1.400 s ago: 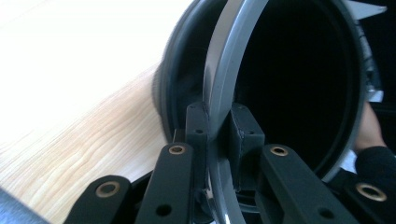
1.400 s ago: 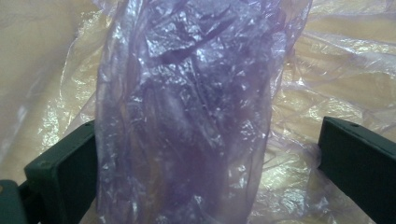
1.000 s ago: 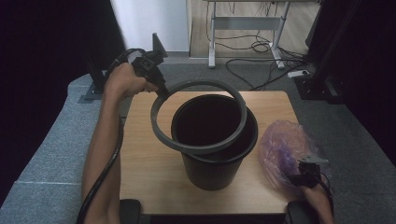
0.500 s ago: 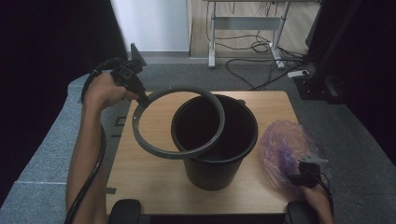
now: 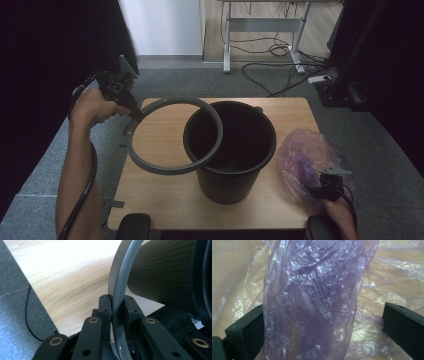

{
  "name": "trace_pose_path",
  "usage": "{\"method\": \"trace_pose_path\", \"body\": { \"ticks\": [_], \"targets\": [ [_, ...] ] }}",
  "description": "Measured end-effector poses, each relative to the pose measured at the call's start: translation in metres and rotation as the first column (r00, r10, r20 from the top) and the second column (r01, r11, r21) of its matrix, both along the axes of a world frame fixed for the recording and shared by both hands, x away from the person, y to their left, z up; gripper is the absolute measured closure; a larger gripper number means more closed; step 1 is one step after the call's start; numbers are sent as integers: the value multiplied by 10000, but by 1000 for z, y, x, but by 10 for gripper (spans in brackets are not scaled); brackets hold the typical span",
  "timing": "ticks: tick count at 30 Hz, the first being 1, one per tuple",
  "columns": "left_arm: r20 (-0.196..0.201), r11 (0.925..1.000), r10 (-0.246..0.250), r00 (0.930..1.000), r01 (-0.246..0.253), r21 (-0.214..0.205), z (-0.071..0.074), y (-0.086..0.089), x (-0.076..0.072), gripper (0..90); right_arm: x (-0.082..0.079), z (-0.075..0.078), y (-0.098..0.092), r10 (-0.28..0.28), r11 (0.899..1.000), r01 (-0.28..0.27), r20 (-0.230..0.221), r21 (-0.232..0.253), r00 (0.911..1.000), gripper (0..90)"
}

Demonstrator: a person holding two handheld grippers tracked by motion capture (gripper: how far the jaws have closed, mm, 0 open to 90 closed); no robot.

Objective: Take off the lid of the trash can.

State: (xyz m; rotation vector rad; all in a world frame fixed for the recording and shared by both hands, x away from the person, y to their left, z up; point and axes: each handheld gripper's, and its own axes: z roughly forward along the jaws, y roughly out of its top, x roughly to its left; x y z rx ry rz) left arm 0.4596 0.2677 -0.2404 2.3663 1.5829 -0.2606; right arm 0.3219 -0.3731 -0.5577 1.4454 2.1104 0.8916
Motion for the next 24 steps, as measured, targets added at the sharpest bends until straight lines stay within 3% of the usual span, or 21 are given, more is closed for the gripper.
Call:
{"method": "trace_pose_path", "body": {
  "ticks": [13, 24],
  "targets": [
    [96, 9969, 743, 9972, -740, -265, -4, 40, -13, 783, 0, 0, 0, 3, 10000, -3, 2, -4, 10000, 0],
    [104, 9896, 1391, 9902, -1386, -391, -8, 73, -24, 784, 0, 0, 0, 1, 10000, -1, 0, 2, 10000, 0]
  ]
}}
